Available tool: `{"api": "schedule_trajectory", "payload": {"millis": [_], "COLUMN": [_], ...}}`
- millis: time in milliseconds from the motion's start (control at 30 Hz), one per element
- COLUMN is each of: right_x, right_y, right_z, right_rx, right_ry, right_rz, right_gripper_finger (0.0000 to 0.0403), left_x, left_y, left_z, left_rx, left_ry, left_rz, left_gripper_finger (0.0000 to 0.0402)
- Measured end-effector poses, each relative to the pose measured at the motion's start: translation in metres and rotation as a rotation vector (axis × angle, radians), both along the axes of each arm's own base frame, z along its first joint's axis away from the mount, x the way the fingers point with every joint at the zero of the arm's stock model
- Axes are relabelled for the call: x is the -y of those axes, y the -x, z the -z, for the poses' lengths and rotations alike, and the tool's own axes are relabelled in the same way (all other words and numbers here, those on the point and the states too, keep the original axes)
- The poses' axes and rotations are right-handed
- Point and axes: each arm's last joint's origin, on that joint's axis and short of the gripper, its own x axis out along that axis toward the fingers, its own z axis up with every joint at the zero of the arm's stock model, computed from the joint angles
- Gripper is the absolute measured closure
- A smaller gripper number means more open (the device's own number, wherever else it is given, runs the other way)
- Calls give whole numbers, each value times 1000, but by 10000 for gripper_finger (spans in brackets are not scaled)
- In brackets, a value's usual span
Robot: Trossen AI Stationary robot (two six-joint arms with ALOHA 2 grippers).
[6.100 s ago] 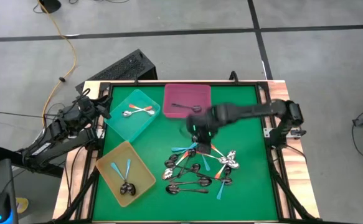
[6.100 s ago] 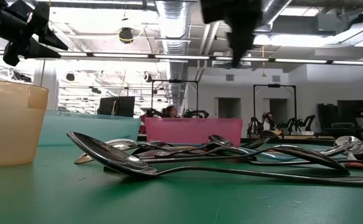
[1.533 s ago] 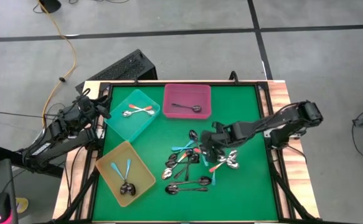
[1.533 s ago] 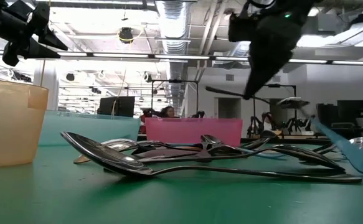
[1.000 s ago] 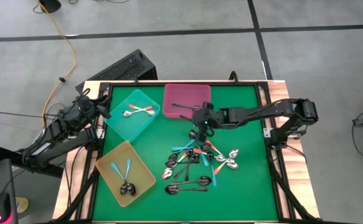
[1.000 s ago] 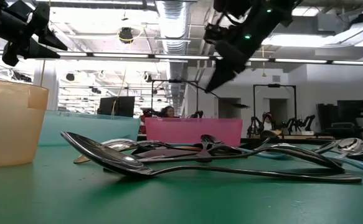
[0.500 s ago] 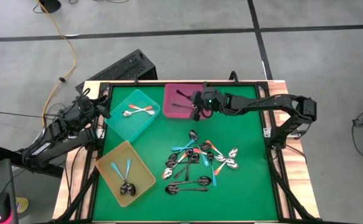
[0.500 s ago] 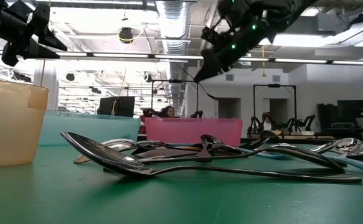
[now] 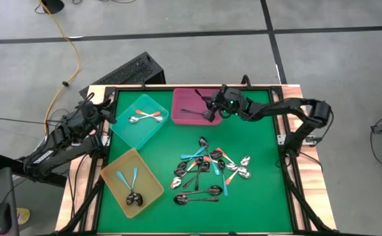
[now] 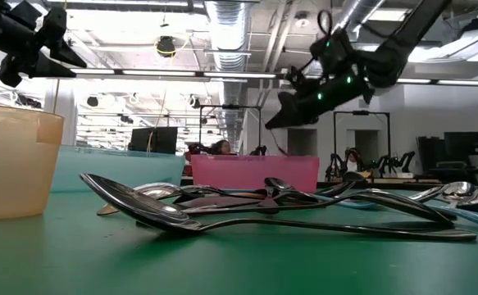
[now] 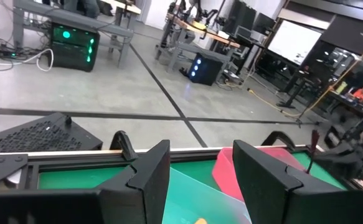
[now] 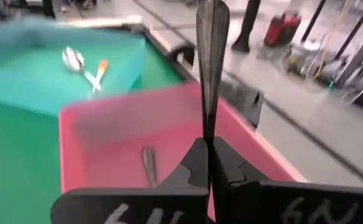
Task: Sort silverware by color (type)
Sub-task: Put the black spoon into the pink bin
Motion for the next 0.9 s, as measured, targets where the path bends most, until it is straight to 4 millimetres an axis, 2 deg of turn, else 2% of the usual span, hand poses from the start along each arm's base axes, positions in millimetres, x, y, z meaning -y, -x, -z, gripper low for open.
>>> {"api": "schedule_trajectory", "payload": {"millis": [100,200,267,733,900], "right_x": [4,3,5,20,24], "right_y": [-9,-13,-17,-26,-29], "right_z": [14,32,37,30,25], "right_rx": [37,1,-11,-217,-233], "right_ry": [-7,-45,-61,-81,-86], "right_rz": [-32,-33,-31,-29,-22], "right_gripper_finger": [395,395,395,395,395], "left_x": [0,0,0,0,0], "left_y": [0,0,0,1,1], "left_z": [1,2,2,2,2], "left_rx": [4,8,10,8,8], "left_ry": [13,23,24,21,20], "left_rz": [-5,-11,-11,-28,-36], "left_gripper_finger": [243,243,243,243,243]}}
